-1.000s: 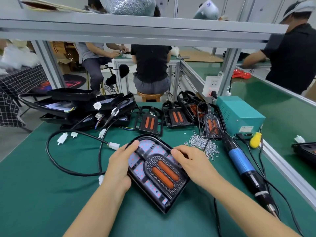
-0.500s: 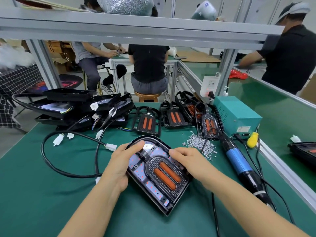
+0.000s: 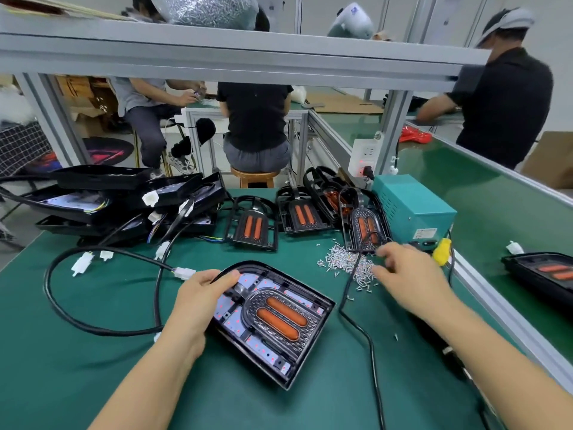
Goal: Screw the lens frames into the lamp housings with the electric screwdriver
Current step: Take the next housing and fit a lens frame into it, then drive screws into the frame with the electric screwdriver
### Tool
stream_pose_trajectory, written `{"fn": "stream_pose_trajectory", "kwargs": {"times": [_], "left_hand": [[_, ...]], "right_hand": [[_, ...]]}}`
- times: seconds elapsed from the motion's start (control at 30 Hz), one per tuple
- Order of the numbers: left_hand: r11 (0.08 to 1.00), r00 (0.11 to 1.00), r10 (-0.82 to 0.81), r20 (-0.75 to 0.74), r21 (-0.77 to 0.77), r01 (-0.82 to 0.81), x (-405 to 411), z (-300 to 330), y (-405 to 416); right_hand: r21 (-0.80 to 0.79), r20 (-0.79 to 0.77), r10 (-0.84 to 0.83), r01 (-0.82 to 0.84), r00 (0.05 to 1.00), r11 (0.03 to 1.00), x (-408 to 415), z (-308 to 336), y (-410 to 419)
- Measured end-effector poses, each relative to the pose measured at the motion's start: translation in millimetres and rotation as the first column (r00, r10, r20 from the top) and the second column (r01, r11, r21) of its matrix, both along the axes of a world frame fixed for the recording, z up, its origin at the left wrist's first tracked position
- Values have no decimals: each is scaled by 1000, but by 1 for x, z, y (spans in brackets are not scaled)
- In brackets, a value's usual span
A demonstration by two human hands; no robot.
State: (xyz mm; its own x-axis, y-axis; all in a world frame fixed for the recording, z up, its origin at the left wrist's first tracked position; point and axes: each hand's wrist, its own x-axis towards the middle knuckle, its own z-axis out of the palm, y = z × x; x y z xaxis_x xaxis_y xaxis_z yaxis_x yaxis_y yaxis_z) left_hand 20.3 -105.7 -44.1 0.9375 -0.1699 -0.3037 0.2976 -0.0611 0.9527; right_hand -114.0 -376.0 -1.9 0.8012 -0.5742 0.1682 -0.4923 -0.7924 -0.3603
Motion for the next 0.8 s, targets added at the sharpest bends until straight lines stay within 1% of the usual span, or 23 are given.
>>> {"fn": "stream_pose_trajectory", "kwargs": {"times": [0.03, 0.1, 0.17, 0.23, 0.27, 0.3, 0.33, 0.37, 0.4, 0.43, 0.47, 0.5, 0.53, 0.57, 0.63, 0.7, 0.73, 0.77, 0.8], "left_hand": [[1000, 999, 21, 41, 20, -22, -1, -2, 0], [998, 993, 67, 93, 6, -68, -5, -5, -2], [994, 985, 96, 143, 30, -102, -9, -5, -5], [987, 973, 85, 216, 115, -112, -13, -3, -7], [977, 966, 53, 255, 185, -103, -15, -1, -6], [953, 957, 0, 291, 289, -88, -17, 1, -5], [904, 945, -70, 320, 422, -76, -18, 4, -3], [827, 929, -141, 343, 556, -80, -18, 6, 0], [742, 911, -202, 360, 664, -98, -17, 8, 2], [674, 898, -243, 367, 730, -116, -16, 10, 4], [633, 888, -267, 373, 763, -130, -16, 13, 5], [618, 877, -279, 391, 772, -147, -17, 17, 5], [622, 856, -289, 430, 764, -174, -19, 21, 3], [643, 820, -298, 489, 737, -206, -21, 26, 1], [728, 694, -326, 641, 639, -249, -29, 36, -7], [807, 564, -363, 742, 553, -207, -40, 51, -20], [829, 507, -396, 765, 535, -160, -45, 58, -28], [831, 448, -448, 773, 545, -109, -50, 64, -37], [806, 388, -522, 759, 589, -67, -55, 68, -47]], "right_hand": [[-65, -62, -69, 65, 996, 996, -5, 0, -11], [-128, -209, -177, 152, 962, 980, -14, -1, -26], [-137, -333, -212, 175, 919, 975, -18, -7, -33], [-113, -390, -210, 180, 897, 977, -19, -12, -35], [-93, -404, -213, 191, 890, 977, -19, -14, -35], [-66, -419, -213, 204, 883, 977, -18, -14, -36], [-29, -431, -206, 215, 878, 976, -19, -14, -36], [14, -426, -199, 227, 882, 974, -19, -15, -36], [59, -402, -196, 239, 894, 969, -21, -16, -38], [104, -366, -195, 248, 910, 963, -22, -18, -40], [155, -320, -193, 252, 928, 955, -25, -20, -41], [222, -262, -189, 249, 946, 943, -27, -22, -43], [308, -190, -185, 237, 964, 921, -30, -24, -44], [407, -111, -187, 216, 976, 888, -33, -24, -45], [590, 22, -218, 163, 976, 791, -38, -20, -47], [721, 82, -273, 132, 959, 680, -44, -14, -49], [776, 103, -298, 111, 949, 621, -47, -8, -50], [821, 127, -319, 81, 939, 565, -50, -2, -50], [853, 158, -332, 41, 930, 520, -52, 4, -50]]}}
